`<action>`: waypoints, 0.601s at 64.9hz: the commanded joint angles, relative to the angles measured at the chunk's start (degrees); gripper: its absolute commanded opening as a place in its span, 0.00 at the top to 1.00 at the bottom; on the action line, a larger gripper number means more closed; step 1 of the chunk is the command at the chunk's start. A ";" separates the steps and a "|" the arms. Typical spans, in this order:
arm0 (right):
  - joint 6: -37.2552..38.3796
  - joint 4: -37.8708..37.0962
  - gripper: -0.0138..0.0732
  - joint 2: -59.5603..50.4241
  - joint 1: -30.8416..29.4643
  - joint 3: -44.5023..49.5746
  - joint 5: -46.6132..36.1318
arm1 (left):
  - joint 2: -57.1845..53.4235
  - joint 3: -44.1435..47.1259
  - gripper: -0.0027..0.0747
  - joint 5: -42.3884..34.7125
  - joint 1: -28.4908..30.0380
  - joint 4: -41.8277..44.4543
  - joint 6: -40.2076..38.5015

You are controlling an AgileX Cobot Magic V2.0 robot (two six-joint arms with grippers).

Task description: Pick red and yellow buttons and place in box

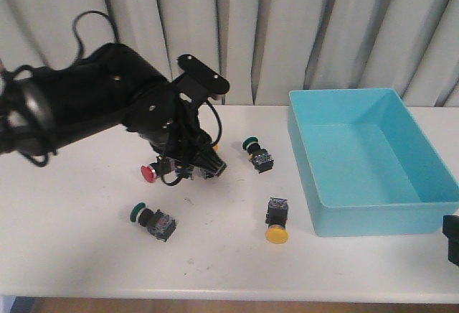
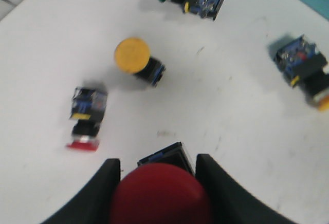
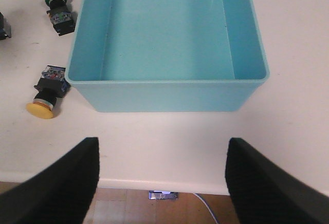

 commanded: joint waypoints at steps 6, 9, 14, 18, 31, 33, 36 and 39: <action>-0.37 -0.39 0.27 0.16 -0.33 -1.76 -2.83 | -14.38 11.10 0.79 -5.44 4.03 1.63 0.80; -0.37 -0.39 0.27 0.16 -0.33 -1.76 -2.51 | -16.96 14.03 0.79 -6.57 5.47 1.50 0.80; -0.37 -0.38 0.27 0.16 -0.33 -1.76 -1.88 | -20.85 18.44 0.79 -7.88 7.94 0.87 0.96; -0.37 0.08 0.27 0.41 -0.33 -1.76 -1.67 | -23.85 21.97 0.79 -9.34 9.96 -0.82 1.62; -7.42 6.55 0.27 3.66 -0.33 -1.76 -1.41 | -28.68 28.07 0.79 -14.64 11.38 -15.66 15.28; -9.82 8.70 0.27 4.38 -0.33 -1.76 -1.48 | -28.74 28.07 0.79 -14.51 11.38 -19.36 18.86; -15.26 13.27 0.27 5.51 -0.33 -1.76 -1.48 | -28.74 28.07 0.79 -14.51 11.38 -26.34 25.96; -20.75 17.11 0.27 6.71 -0.33 -1.76 -1.39 | -28.74 28.07 0.79 -14.27 11.38 -33.65 32.75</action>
